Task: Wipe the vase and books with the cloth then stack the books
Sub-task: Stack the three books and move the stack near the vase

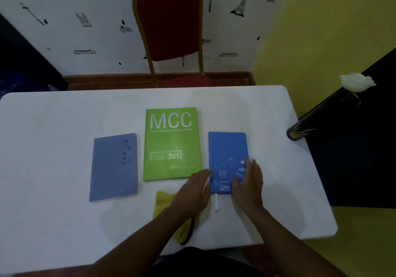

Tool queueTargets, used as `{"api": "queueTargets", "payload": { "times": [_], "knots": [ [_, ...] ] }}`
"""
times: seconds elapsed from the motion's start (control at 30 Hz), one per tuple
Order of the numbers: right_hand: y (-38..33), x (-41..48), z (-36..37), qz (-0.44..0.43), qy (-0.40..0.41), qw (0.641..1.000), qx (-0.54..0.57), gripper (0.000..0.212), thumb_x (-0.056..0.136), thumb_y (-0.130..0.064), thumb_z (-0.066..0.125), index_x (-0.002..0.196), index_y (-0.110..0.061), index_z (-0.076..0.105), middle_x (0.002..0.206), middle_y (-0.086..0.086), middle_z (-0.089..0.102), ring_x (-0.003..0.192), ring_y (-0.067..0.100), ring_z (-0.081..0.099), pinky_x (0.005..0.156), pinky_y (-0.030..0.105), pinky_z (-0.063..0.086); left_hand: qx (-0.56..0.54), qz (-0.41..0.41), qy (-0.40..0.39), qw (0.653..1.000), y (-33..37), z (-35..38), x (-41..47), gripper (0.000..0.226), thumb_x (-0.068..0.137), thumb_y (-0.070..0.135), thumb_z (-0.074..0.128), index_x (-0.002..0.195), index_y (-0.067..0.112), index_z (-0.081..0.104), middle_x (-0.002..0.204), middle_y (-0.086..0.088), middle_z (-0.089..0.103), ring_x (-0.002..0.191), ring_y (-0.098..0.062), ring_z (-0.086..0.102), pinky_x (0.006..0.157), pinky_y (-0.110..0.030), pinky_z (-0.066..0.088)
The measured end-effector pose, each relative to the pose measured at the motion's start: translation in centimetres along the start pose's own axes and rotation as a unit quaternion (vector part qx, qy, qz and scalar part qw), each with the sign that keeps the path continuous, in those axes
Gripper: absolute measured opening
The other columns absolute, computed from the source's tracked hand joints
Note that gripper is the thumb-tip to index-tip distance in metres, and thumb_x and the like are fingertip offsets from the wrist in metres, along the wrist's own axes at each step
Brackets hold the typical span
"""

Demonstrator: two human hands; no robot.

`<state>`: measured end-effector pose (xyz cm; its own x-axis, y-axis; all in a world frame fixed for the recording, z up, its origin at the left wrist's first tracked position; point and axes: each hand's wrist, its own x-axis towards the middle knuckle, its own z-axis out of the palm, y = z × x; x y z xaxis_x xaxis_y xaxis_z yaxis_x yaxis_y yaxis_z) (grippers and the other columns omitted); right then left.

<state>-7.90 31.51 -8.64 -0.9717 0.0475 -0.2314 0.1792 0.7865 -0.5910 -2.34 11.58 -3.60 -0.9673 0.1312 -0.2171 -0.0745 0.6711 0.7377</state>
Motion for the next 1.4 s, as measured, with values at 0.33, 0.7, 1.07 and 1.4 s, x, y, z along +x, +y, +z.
{"api": "queueTargets", "payload": {
  "times": [0.33, 0.7, 1.07, 1.4],
  "knots": [
    [0.5, 1.9, 0.0, 0.034, 0.004, 0.995, 0.094, 0.065, 0.095, -0.018, 0.070, 0.152, -0.016, 0.039, 0.147, 0.008, 0.049, 0.133, 0.026, 0.042, 0.109, 0.043, 0.045, -0.178, -0.201, 0.052, 0.962, 2.3, 5.5, 5.5, 0.055, 0.099, 0.017, 0.054, 0.151, 0.012, 0.039, 0.144, -0.003, 0.051, 0.130, -0.020, 0.051, 0.110, -0.036, 0.047],
    [-3.1, 5.1, -4.4, 0.319, -0.049, 0.883, 0.341, 0.031, 0.086, -0.015, 0.071, 0.117, -0.018, 0.070, 0.112, 0.006, 0.076, 0.084, 0.022, 0.074, 0.072, 0.037, 0.064, -0.411, -0.296, 0.144, 0.850, 2.8, 3.4, 6.1, 0.058, 0.099, 0.000, 0.060, 0.148, 0.023, 0.040, 0.131, -0.003, 0.063, 0.114, -0.024, 0.067, 0.075, -0.030, 0.060],
    [-12.8, 5.1, 1.4, 0.158, -0.141, 0.920, 0.330, 0.035, 0.087, 0.000, 0.068, 0.115, -0.021, 0.075, 0.101, -0.003, 0.078, 0.088, 0.018, 0.075, 0.085, 0.042, 0.065, -0.335, -0.251, 0.209, 0.884, -4.8, -6.3, 3.2, 0.046, 0.102, 0.004, 0.057, 0.146, 0.018, 0.052, 0.126, -0.004, 0.067, 0.090, -0.012, 0.070, 0.069, -0.025, 0.062],
    [-17.4, 6.0, 5.4, 0.094, -0.137, 0.969, 0.183, 0.033, 0.091, -0.008, 0.068, 0.120, -0.021, 0.075, 0.111, -0.003, 0.077, 0.094, 0.016, 0.070, 0.086, 0.033, 0.060, -0.120, -0.261, 0.158, 0.945, -10.7, -10.4, 4.4, 0.036, 0.096, -0.005, 0.056, 0.131, 0.002, 0.063, 0.116, -0.019, 0.071, 0.096, -0.025, 0.067, 0.083, -0.029, 0.053]
  ]
}}
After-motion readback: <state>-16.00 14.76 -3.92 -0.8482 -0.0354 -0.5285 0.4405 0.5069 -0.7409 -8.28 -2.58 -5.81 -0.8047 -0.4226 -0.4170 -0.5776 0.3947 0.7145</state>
